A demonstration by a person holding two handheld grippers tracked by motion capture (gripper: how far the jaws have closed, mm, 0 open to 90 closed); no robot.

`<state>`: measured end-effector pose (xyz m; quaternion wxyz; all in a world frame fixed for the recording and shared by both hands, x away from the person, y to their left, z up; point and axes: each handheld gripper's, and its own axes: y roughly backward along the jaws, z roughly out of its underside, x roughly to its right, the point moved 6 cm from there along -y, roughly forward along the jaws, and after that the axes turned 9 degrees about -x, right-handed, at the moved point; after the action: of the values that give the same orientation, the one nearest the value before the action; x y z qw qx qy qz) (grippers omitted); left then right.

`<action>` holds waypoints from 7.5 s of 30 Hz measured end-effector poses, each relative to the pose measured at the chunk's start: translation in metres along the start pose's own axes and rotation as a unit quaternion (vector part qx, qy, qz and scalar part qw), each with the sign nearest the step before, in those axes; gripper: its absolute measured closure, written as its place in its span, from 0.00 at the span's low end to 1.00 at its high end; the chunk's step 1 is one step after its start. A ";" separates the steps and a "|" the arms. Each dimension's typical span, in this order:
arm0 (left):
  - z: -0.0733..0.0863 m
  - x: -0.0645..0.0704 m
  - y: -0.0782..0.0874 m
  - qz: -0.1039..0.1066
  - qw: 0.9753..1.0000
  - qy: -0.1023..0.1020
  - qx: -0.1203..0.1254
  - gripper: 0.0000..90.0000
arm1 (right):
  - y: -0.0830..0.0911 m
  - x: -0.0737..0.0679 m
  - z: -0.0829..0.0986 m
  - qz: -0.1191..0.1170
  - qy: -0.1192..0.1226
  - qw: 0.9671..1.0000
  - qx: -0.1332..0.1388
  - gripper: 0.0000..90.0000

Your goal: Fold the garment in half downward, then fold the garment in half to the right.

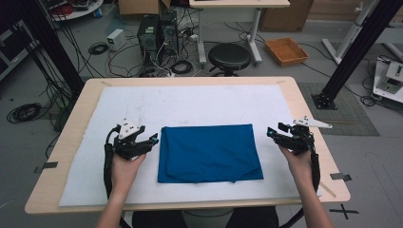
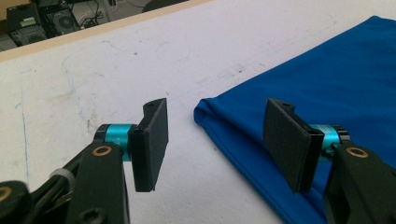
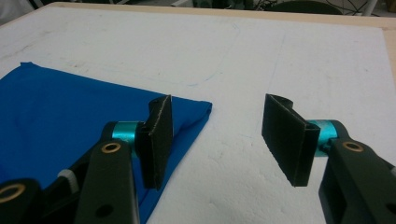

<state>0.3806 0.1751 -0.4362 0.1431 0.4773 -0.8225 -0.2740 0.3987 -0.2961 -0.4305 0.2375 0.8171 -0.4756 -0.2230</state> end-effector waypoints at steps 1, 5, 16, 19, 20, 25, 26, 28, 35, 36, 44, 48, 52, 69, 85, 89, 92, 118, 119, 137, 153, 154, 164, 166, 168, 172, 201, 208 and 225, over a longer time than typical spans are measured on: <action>0.000 0.000 0.000 -0.001 1.000 0.000 0.000 0.46 | 0.000 0.000 0.000 -0.001 -0.001 1.000 0.000 0.48; 0.000 0.001 0.001 -0.001 1.000 0.000 0.001 0.46 | 0.000 -0.001 0.000 -0.001 0.002 1.000 0.001 0.48; -0.001 0.003 0.003 0.007 1.000 0.004 0.001 0.46 | -0.002 -0.003 -0.003 0.000 0.000 1.000 0.002 0.48; 0.001 0.003 0.002 0.008 1.000 0.016 -0.012 0.46 | -0.002 -0.003 -0.003 0.000 0.002 1.000 0.002 0.48; 0.002 0.004 0.002 0.010 1.000 0.018 -0.016 0.46 | -0.002 -0.003 -0.003 0.000 0.002 1.000 0.002 0.47; 0.003 0.009 0.009 0.017 0.998 0.048 -0.021 0.46 | 0.001 -0.004 -0.003 0.002 0.003 1.000 0.006 0.47; 0.006 0.011 0.012 0.027 0.998 0.059 -0.022 0.46 | 0.002 -0.004 -0.004 0.003 0.003 1.000 0.007 0.47; 0.012 0.014 0.017 0.036 0.996 0.074 -0.024 0.46 | 0.003 -0.004 -0.005 0.003 0.004 1.000 0.009 0.47; 0.054 0.037 0.028 0.069 0.988 0.128 -0.054 0.46 | 0.001 -0.003 -0.003 0.004 0.005 1.000 0.005 0.47; 0.057 0.040 0.029 0.072 0.987 0.132 -0.056 0.46 | 0.001 -0.004 -0.004 0.004 0.006 1.000 0.005 0.47; 0.079 0.060 0.025 0.107 0.973 0.189 -0.078 0.47 | 0.000 -0.007 -0.004 0.004 0.011 1.000 0.005 0.47; 0.077 0.064 0.021 0.110 0.971 0.198 -0.075 0.48 | 0.000 -0.008 -0.004 0.004 0.010 1.000 0.005 0.47; 0.072 0.072 0.015 0.112 0.972 0.193 -0.078 0.48 | -0.002 -0.010 -0.005 0.002 0.011 1.000 0.005 0.47; 0.065 0.088 0.003 0.088 0.979 0.155 -0.100 0.88 | -0.066 -0.111 -0.045 -0.067 0.083 0.994 -0.021 0.58; 0.066 0.086 0.003 0.091 0.979 0.158 -0.095 0.90 | -0.196 -0.257 -0.079 -0.137 0.134 0.973 -0.132 0.71; 0.066 0.086 0.003 0.090 0.980 0.153 -0.095 0.90 | -0.222 -0.282 -0.077 -0.118 0.162 0.968 -0.152 0.73; 0.066 0.086 0.003 0.091 0.979 0.153 -0.095 0.90 | -0.235 -0.288 -0.075 -0.102 0.170 0.965 -0.169 0.76; -0.011 0.156 0.016 0.153 0.986 0.059 -0.032 0.95 | -0.140 -0.210 -0.128 -0.185 0.111 0.973 -0.079 1.00; -0.016 0.165 0.012 0.161 0.985 0.056 -0.030 0.94 | -0.133 -0.201 -0.128 -0.184 0.111 0.974 -0.076 1.00; -0.050 0.277 -0.081 0.210 0.975 0.005 -0.072 0.95 | -0.082 -0.051 -0.087 -0.092 0.066 0.989 -0.092 1.00; -0.056 0.283 -0.070 0.259 0.965 -0.048 -0.002 0.64 | -0.071 -0.021 -0.068 0.010 0.050 0.994 -0.092 0.87; -0.056 0.276 -0.065 0.255 0.966 -0.049 0.002 0.62 | -0.067 -0.023 -0.065 0.009 0.049 0.994 -0.093 0.86; -0.043 0.204 -0.022 0.202 0.978 -0.048 0.010 0.59 | -0.073 -0.018 -0.019 -0.009 -0.005 0.992 -0.126 0.86; -0.037 0.189 -0.015 0.191 0.981 -0.044 0.006 0.58 | -0.078 -0.016 -0.014 -0.014 -0.012 0.991 -0.133 0.92; -0.033 0.179 -0.012 0.183 0.982 -0.037 0.003 0.58 | -0.081 -0.015 -0.010 -0.016 -0.013 0.991 -0.134 1.00; -0.024 0.157 -0.005 0.166 0.986 -0.023 0.004 0.58 | -0.077 -0.011 -0.006 -0.007 -0.025 0.991 -0.132 1.00; -0.001 0.010 0.037 0.015 0.999 -0.004 0.052 0.42 | 0.030 0.000 0.017 -0.017 -0.027 0.999 0.007 0.44; 0.001 0.000 0.042 0.005 0.998 -0.004 0.057 0.42 | 0.031 0.006 0.019 0.000 -0.018 1.000 0.004 0.43; 0.002 -0.005 0.047 0.001 0.998 0.004 0.062 0.41 | 0.030 0.009 0.019 0.004 -0.019 1.000 -0.005 0.41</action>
<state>0.3488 0.1982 -0.4101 0.1167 0.4855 -0.8378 -0.2206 0.3713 -0.3201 -0.4290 0.2337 0.8097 -0.4817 -0.2403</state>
